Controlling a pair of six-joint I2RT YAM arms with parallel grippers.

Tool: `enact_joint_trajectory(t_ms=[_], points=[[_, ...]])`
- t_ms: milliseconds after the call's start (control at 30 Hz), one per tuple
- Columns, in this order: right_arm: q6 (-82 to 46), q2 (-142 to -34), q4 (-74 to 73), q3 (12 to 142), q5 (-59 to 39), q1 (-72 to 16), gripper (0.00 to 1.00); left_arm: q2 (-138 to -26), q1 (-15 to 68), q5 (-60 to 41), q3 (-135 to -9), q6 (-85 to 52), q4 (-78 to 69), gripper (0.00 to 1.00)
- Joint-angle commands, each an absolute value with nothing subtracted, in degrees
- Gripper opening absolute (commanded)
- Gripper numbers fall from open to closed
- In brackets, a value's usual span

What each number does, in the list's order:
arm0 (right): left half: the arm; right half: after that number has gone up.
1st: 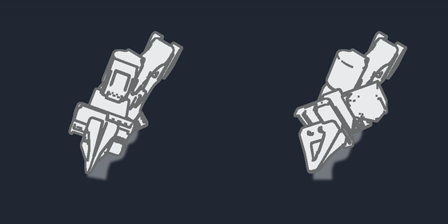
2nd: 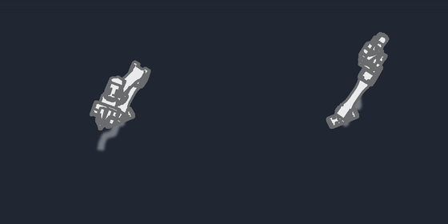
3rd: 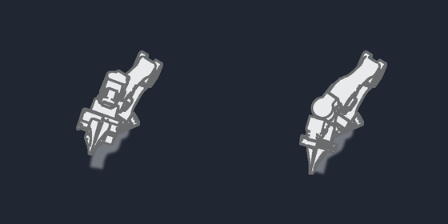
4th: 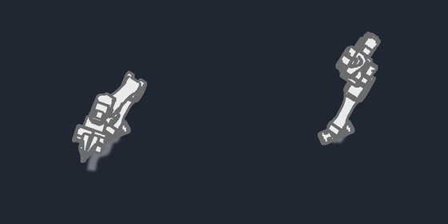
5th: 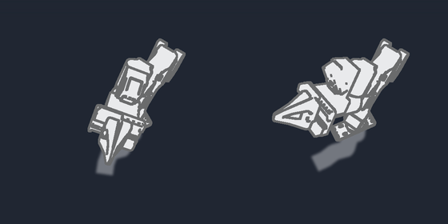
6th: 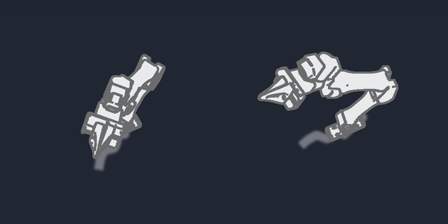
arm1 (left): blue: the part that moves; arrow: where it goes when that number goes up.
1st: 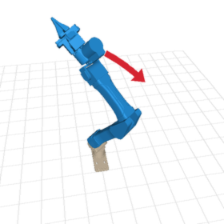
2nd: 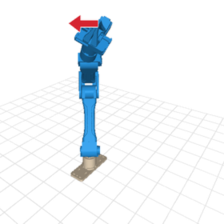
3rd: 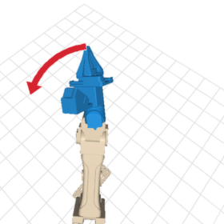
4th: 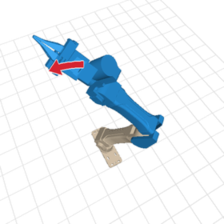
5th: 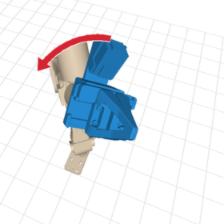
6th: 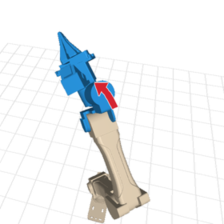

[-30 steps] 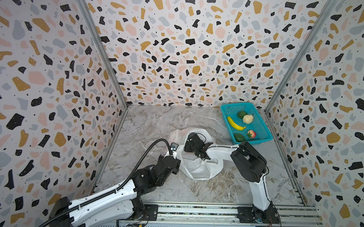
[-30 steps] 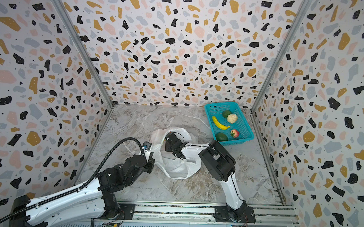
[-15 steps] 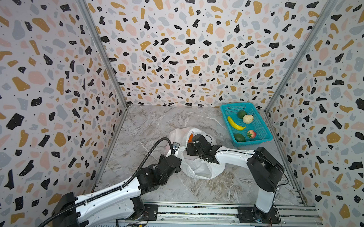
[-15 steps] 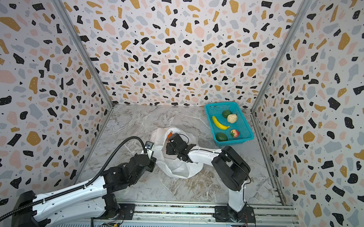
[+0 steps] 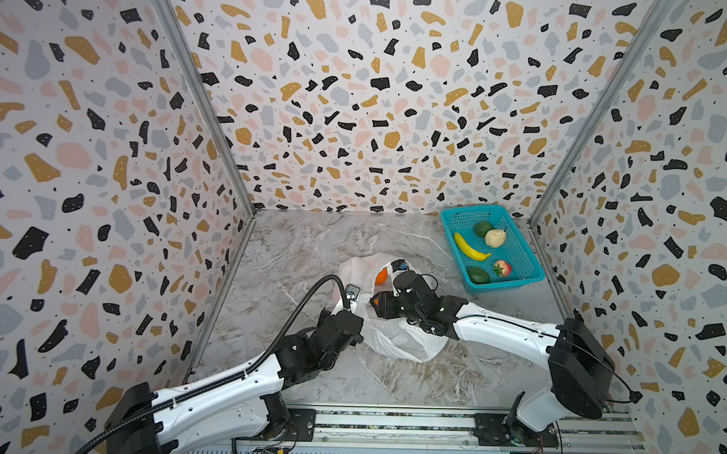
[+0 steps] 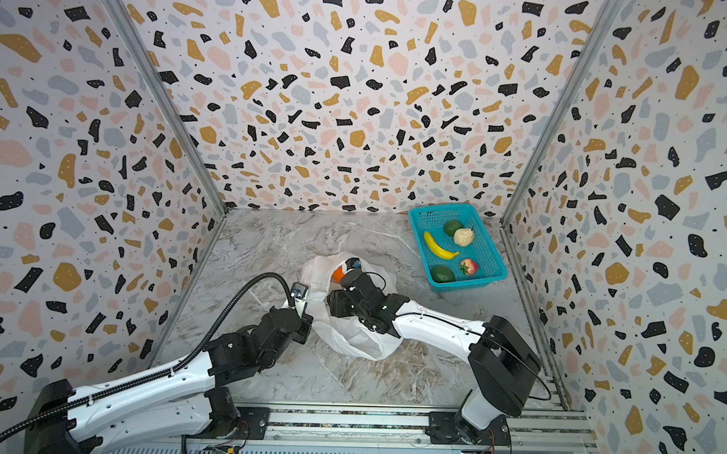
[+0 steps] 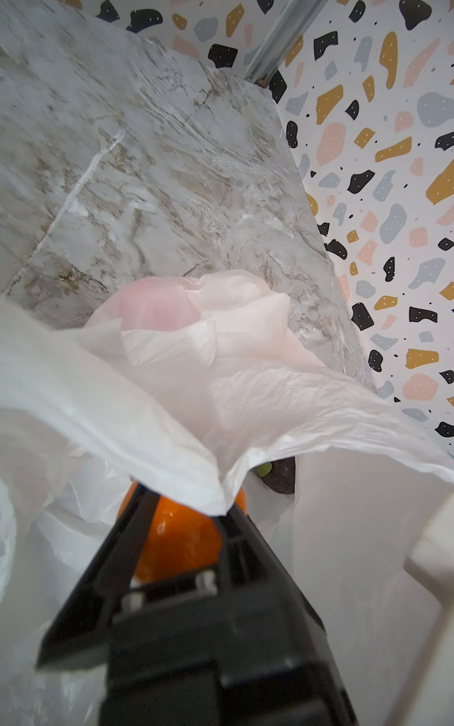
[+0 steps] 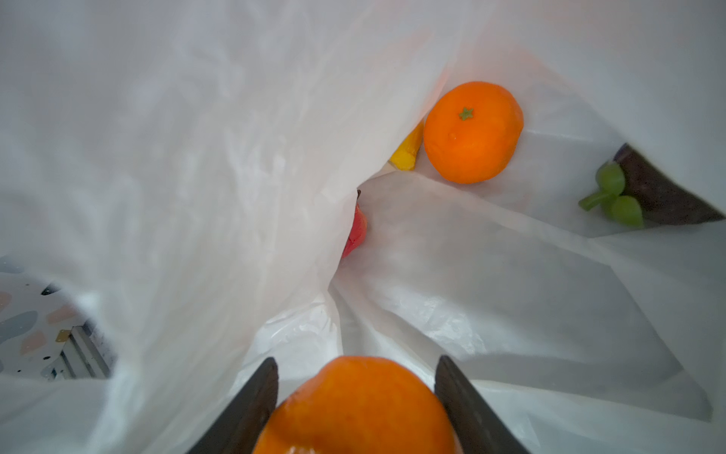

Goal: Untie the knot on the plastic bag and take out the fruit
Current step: 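Lift the orange out of the bag with the right gripper, then carry the orange over the teal basket and open the right gripper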

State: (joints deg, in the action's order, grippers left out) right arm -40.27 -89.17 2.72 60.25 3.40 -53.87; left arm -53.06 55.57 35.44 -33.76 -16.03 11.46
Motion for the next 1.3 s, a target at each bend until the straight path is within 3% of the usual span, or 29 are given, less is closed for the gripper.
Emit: enact_joint_trajectory(t_ms=[0,367,667,867,1000,1267], points=[[-38.97,-86.53,7.18,61.66,3.33,-53.79,0.50,-52.84,55.42,36.08,-34.52,-15.65,9.49,0.00],[-39.28,-78.22,16.64,66.58,2.67,-53.21,0.51,-52.89,55.38,36.30,-34.36,-15.64,9.32,0.00],[-40.28,-72.21,19.87,68.81,-0.46,-45.70,0.51,-52.82,55.38,36.39,-34.45,-15.74,9.25,0.00],[-37.53,-70.24,20.86,69.52,-2.63,-35.11,0.51,-52.80,55.39,36.47,-34.45,-15.60,9.44,0.00],[-34.57,-70.38,18.39,67.52,-5.00,-23.43,0.51,-52.63,55.40,36.50,-34.26,-15.56,9.25,0.00],[-33.22,-81.43,5.37,63.44,-5.69,-6.89,0.51,-52.50,55.37,36.22,-34.26,-15.65,8.94,0.00]])
